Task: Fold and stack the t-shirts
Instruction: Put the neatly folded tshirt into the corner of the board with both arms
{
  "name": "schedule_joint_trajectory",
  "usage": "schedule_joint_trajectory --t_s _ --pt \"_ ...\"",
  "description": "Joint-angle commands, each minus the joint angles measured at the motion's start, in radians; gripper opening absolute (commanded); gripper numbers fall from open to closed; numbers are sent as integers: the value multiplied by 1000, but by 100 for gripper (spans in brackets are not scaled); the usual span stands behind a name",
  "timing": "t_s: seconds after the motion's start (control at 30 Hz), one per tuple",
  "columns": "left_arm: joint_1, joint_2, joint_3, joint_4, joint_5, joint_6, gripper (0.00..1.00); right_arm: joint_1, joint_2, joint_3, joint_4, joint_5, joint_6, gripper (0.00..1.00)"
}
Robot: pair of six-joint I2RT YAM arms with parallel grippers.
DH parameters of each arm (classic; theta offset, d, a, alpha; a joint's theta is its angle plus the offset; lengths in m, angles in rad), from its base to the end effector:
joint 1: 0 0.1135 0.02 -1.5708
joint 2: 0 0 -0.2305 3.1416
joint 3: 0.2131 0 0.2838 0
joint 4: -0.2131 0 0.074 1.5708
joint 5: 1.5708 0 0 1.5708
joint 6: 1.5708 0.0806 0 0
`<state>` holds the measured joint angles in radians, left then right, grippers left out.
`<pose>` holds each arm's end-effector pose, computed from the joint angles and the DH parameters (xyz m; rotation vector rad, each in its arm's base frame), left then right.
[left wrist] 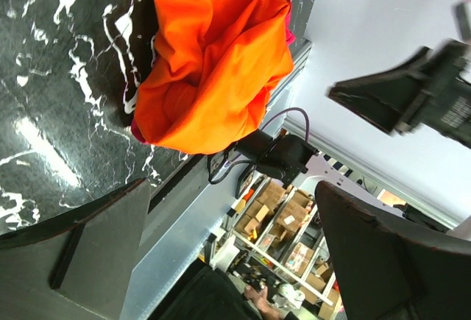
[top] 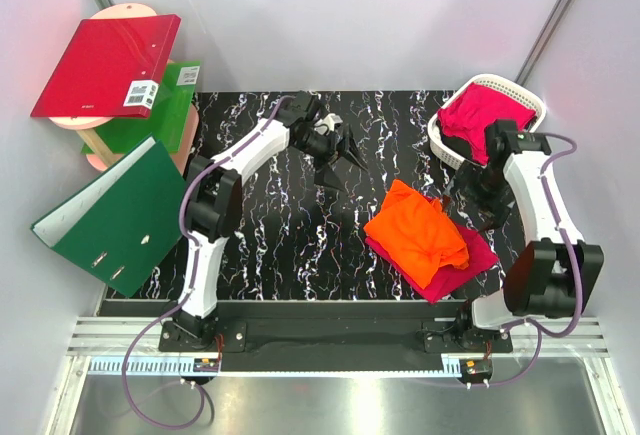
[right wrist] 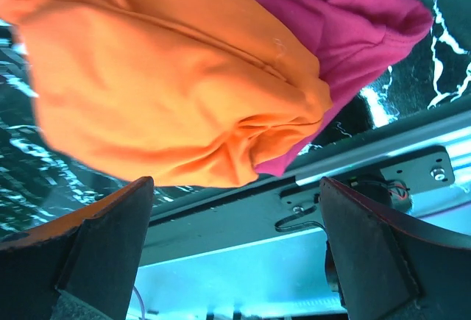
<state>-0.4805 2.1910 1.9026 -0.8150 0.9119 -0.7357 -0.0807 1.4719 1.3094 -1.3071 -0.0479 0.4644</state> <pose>0.4073 -0.2842 0.1696 0.0300 -2.6393 1.4118 0.2956 -0.0200 0.2035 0.8174 2.9381 0.1012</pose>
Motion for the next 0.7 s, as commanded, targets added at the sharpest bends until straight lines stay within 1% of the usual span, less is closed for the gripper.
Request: schedule_joint_trajectory --t_s 0.0,0.03,0.07,0.1,0.13,0.17,0.2,0.23,0.27,0.37,0.5,0.53,0.57,0.6,0.63,0.67 --pt "-18 21 82 13 42 16 97 -2 -41 80 -64 -36 -1 100" --pt "-24 27 93 13 51 13 77 -2 -47 97 -46 -35 -3 100" --pt "-49 44 114 19 62 9 43 -2 -64 102 -28 -35 -4 100" --pt "-61 50 122 20 71 -4 0 -2 -71 105 9 -26 0 97" --pt "-76 55 127 26 74 -11 0 -2 -76 109 29 -29 -6 88" --pt "-110 71 147 27 82 -13 0 -2 -82 110 48 -30 -6 75" --pt "-128 82 156 31 102 -24 0 -2 -81 110 74 -29 -4 49" --pt "-148 93 171 31 111 -30 0 -2 -76 110 83 -33 -4 2" --pt "-185 116 179 31 125 -36 0 -2 -59 106 86 -35 -4 0" --pt "-231 128 182 33 133 -44 0 -2 -12 56 77 -78 -9 0" --pt "-230 93 125 30 107 -24 0 -4 37 -88 51 -118 -30 1" --pt "-224 82 95 30 101 -19 10 -7 42 -138 51 -124 -32 8" --pt "-208 55 79 30 81 -10 50 -7 36 -156 49 -122 -35 39" --pt "-199 41 67 30 70 -4 72 -8 30 -168 49 -119 -33 53" --pt "-178 24 43 30 59 1 83 -10 18 -174 45 -112 -30 64" --pt "-165 -3 33 30 44 8 94 -10 11 -171 37 -72 -26 99"
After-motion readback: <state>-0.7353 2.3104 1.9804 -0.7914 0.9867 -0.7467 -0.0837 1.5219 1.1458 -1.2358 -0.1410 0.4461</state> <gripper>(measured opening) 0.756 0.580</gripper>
